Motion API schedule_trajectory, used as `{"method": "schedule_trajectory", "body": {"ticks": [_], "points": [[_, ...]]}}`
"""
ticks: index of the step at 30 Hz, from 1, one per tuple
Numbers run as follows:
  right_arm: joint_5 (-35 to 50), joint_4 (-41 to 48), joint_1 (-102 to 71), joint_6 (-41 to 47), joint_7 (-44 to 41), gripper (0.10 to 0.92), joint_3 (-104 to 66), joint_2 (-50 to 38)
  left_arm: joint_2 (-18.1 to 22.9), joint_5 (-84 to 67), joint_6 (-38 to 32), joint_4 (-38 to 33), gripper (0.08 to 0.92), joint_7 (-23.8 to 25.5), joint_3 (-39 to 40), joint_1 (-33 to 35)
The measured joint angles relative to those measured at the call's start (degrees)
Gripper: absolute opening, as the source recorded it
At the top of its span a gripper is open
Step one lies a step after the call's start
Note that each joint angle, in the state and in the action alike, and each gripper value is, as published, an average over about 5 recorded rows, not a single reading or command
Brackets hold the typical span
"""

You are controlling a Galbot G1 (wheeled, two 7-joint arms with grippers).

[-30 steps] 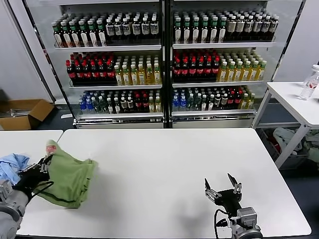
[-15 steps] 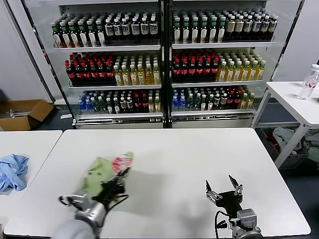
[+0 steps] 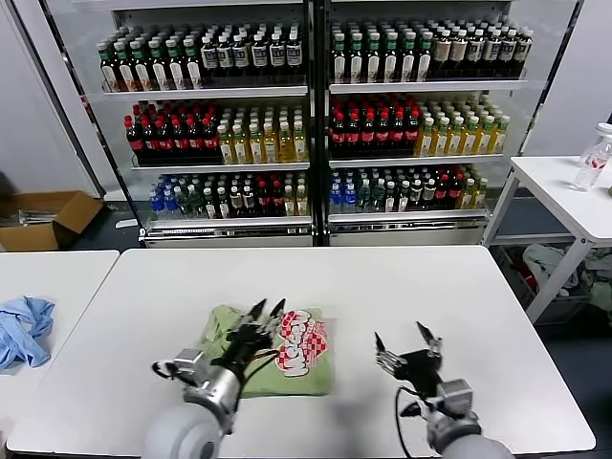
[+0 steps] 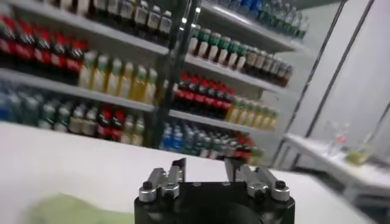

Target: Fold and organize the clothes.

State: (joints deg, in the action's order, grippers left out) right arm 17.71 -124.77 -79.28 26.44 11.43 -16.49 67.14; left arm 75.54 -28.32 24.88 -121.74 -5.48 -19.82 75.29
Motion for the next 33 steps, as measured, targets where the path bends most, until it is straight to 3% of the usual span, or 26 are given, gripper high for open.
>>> {"method": "schedule_trajectory", "body": {"ticks": [11,15,33], "points": [[9.85,10.49,11.52,4.04,3.91,0.817,12.67,4.49,-9.98,6.94,-4.71,2.99,0.803,4.53,-15.64,4.77],[12.71,13.58,13.97,4.81,5.24,0.743,15.14,5.52,-11.16,8.56,-5.57,3.35,0.821,5.80,-18.49,5.15],[17.74,16.74,16.86,4.72,7.63,0.232,16.83,6.21,-11.38,12.15,-7.87,5.32,0.823,8.70,-21.40,6.63]]}}
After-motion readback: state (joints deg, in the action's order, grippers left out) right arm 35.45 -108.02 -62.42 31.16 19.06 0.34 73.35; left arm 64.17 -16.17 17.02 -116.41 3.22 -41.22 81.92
